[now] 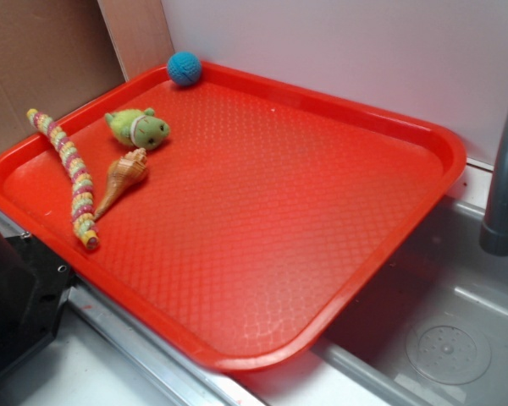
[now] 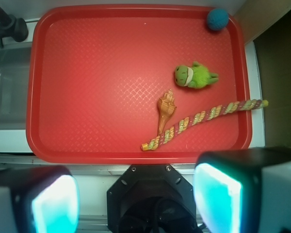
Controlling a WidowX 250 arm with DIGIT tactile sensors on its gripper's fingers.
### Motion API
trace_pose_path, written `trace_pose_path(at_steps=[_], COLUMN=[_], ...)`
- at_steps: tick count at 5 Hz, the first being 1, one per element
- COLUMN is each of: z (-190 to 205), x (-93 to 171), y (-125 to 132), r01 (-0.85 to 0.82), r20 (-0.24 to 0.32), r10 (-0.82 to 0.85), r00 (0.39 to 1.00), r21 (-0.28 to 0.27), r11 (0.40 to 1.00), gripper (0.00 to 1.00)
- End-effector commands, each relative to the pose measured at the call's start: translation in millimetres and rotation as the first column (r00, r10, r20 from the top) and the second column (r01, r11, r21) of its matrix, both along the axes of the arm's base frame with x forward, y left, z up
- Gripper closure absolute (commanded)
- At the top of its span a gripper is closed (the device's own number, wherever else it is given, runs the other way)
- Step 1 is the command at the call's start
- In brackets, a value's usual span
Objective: Grab the multicolored rope.
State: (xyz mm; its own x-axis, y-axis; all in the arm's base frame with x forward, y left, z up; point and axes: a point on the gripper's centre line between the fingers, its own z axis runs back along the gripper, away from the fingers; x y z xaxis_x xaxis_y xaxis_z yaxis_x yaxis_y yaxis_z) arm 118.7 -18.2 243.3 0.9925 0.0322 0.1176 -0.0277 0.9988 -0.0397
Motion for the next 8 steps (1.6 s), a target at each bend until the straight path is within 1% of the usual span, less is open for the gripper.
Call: trace_pose_path(at_steps=[1, 2, 3, 4, 5, 6, 7, 8], z=[0, -2, -11, -27, -51, -77, -110, -139], x=[0, 1, 6, 10, 5, 1, 7, 17], y=[0, 10, 29, 50, 76, 97, 117, 129], r01=[0.0, -0.14, -0.32, -0.493, -0.689, -0.799, -0.873, -0.902], r20=[0.0, 0.018, -0.001, -0.001, 0.044, 0.071, 0.099, 0.119], r10=[0.0, 0.141, 0.32, 0.494, 0.694, 0.806, 0.873, 0.898], r00=[1.0, 0.99, 0.947, 0.869, 0.719, 0.588, 0.478, 0.423], r21=[0.0, -0.025, -0.043, -0.07, -0.09, -0.103, -0.06, -0.04], r11=[1.0, 0.99, 0.946, 0.867, 0.72, 0.592, 0.484, 0.43], gripper=[0.0, 0.0, 0.0, 0.0, 0.0, 0.0, 0.0, 0.0])
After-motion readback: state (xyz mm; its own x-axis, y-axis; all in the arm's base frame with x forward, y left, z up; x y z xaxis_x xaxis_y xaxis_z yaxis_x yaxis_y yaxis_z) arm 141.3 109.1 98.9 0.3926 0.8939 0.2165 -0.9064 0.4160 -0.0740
